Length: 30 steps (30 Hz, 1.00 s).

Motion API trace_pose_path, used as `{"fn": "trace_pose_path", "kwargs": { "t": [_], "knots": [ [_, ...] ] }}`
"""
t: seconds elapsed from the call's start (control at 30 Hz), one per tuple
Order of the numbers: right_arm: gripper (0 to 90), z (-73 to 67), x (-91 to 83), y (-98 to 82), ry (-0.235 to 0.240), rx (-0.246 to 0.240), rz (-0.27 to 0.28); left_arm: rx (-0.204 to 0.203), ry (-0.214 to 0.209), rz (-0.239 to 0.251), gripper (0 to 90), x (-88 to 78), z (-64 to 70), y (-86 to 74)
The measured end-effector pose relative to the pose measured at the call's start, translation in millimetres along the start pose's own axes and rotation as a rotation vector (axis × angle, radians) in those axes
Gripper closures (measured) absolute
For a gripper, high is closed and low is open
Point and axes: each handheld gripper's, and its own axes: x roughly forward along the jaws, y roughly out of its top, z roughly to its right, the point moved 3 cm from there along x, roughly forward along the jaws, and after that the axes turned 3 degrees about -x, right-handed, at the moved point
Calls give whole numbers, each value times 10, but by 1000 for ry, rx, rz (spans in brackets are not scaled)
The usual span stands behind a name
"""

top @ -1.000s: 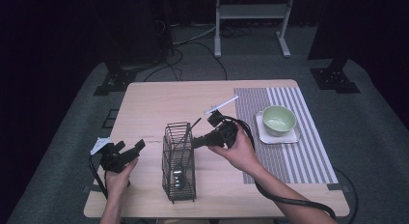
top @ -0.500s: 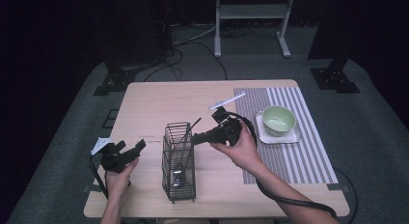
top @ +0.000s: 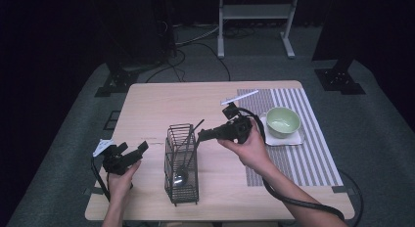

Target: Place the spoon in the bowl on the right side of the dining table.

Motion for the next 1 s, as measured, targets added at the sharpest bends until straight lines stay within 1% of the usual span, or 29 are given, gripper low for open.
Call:
{"fn": "trace_pose_path", "kwargs": {
  "t": [0.43, 0.57, 0.83, 1.0],
  "knots": [
    [884, 18, -167, 45, 22, 21, 44, 1, -1, -3, 0, 8, -4, 0],
    [884, 24, -255, 66, 29, 27, 64, -2, 0, -1, 1, 9, -5, 2],
    [884, 38, -396, 76, 21, 34, 83, 1, -2, -5, 0, 21, 1, -3],
    [883, 78, -518, 62, 12, 43, 102, 2, -2, -7, 0, 29, 8, -9]
  ]
}}
